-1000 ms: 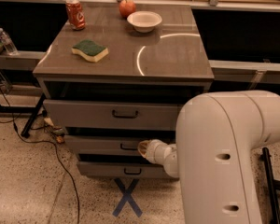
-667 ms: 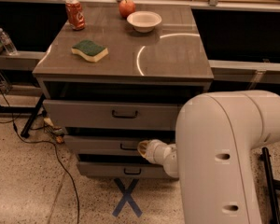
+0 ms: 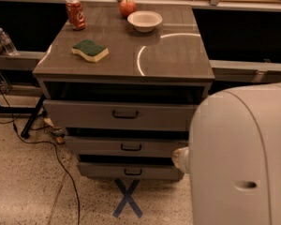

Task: Close middle drawer

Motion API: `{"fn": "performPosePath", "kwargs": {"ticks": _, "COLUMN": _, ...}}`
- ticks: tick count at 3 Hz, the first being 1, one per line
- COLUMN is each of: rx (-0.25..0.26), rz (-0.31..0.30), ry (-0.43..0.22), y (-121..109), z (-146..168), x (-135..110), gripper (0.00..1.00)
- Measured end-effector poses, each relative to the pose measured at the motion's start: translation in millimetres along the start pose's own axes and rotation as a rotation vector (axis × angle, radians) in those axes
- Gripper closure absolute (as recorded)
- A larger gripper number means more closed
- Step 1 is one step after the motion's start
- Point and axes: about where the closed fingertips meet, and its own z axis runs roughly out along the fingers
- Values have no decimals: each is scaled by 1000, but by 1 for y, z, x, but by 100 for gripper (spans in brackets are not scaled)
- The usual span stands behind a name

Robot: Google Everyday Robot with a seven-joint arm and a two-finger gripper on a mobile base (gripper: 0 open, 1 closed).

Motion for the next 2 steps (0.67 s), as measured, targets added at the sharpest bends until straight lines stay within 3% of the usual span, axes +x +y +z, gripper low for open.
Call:
{"fn": "performPosePath", "kwargs": {"ticks": 1, "rx": -19, "rz": -2, "ry": 112, "y": -1, "z": -41, "x": 41, "gripper": 100}}
{"fn": "performPosePath", "kwargs": {"ticks": 2, "rx": -21, "rz": -1, "ry": 133, "y": -1, "z": -49, "x": 50, "gripper": 100}}
